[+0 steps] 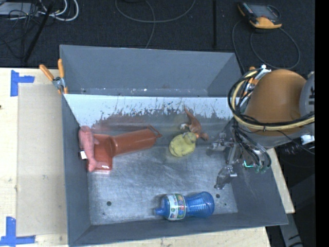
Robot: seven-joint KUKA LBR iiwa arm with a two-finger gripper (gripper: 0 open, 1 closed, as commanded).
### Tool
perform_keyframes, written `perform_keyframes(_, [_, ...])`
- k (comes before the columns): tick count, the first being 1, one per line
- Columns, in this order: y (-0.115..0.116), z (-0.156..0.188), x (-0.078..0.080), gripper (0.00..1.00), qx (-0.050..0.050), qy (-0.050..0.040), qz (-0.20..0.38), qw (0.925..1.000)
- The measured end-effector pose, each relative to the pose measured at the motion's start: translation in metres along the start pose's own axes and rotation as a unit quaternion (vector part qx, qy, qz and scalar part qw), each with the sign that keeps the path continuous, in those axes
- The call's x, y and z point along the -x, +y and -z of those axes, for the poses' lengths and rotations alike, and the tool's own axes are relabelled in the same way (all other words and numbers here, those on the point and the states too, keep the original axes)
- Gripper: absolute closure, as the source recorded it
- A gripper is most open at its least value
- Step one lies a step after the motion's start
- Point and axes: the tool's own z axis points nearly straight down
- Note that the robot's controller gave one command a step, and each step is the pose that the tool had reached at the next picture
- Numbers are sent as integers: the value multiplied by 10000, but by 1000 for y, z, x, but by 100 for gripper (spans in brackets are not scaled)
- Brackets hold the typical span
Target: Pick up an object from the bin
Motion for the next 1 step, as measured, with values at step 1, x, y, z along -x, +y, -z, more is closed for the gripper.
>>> perform_keyframes(1, [0,4,2,0,-4,-37,11,10000])
